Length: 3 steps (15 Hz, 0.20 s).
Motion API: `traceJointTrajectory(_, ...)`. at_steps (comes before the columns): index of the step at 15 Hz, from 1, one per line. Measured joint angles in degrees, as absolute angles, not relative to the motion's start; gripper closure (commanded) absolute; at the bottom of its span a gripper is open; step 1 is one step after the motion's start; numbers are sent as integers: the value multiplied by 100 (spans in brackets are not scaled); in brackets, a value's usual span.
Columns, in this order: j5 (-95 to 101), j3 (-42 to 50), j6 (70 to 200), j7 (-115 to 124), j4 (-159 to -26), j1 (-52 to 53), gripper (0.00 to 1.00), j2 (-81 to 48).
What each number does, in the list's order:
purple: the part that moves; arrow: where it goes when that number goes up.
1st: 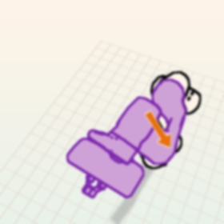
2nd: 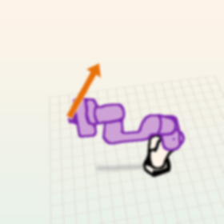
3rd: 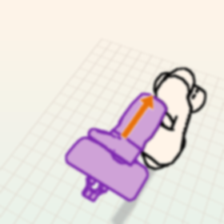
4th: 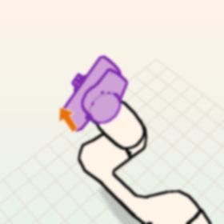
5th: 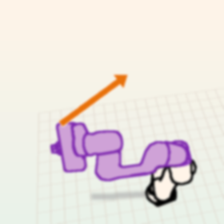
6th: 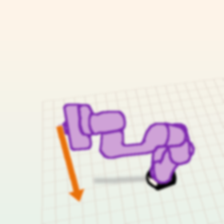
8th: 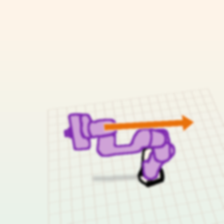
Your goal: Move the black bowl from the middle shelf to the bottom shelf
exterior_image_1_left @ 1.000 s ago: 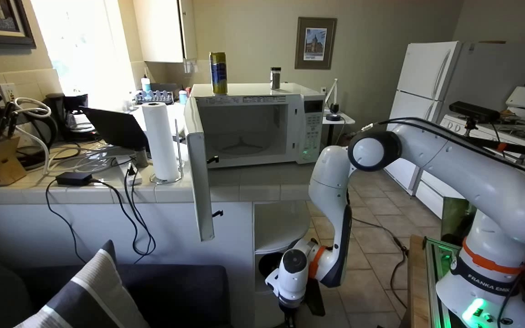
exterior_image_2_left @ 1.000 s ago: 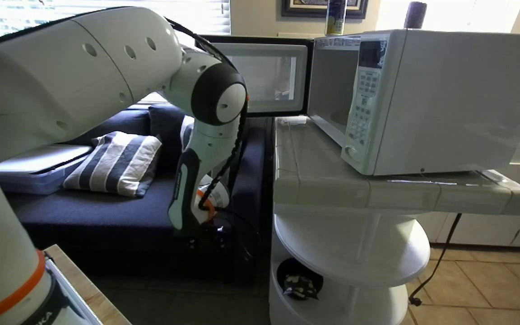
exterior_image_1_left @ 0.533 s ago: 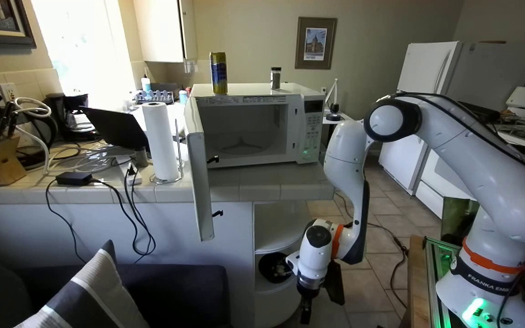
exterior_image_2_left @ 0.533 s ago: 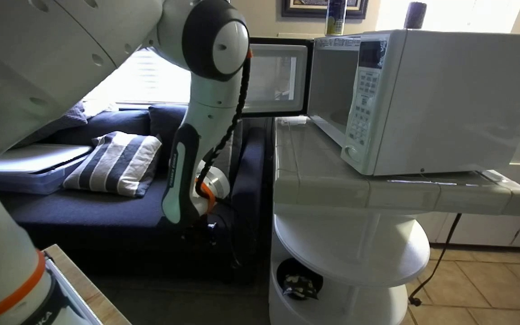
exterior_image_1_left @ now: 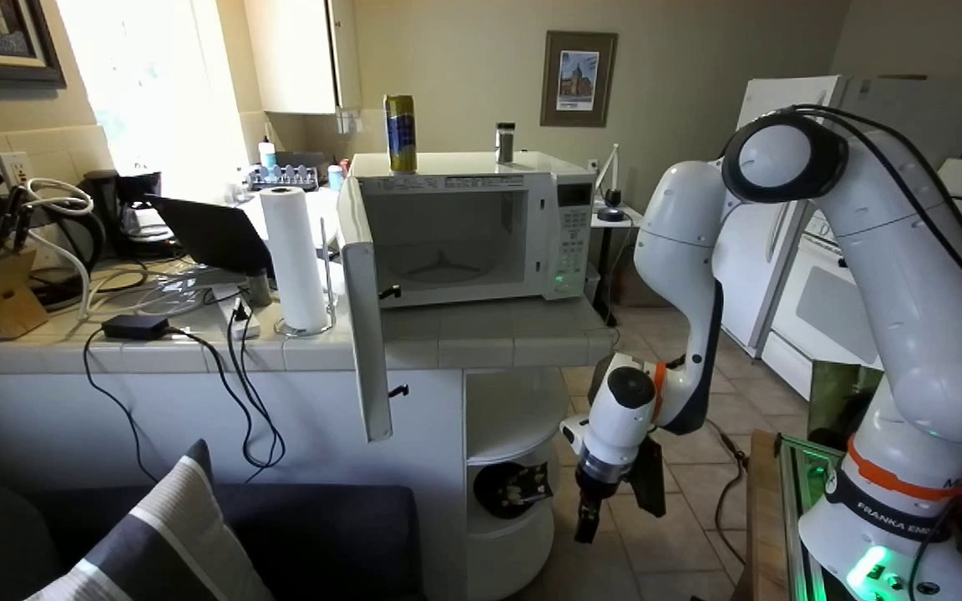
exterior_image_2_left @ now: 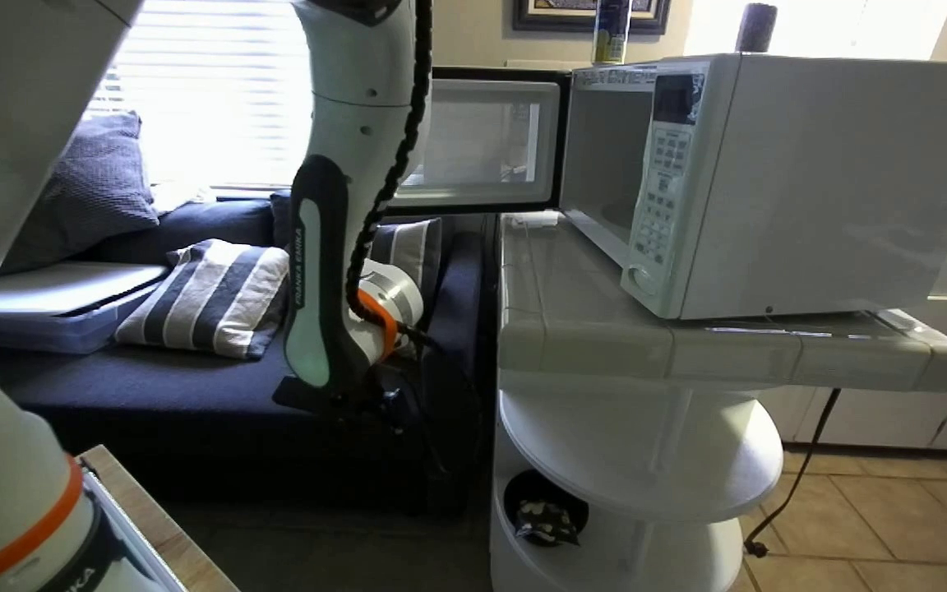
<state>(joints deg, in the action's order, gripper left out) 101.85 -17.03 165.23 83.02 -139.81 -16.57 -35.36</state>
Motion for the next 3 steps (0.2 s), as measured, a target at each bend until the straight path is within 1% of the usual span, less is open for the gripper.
traceJointTrajectory(3,10184,-1704,16523,8300,-13946,-1653,0,-3562)
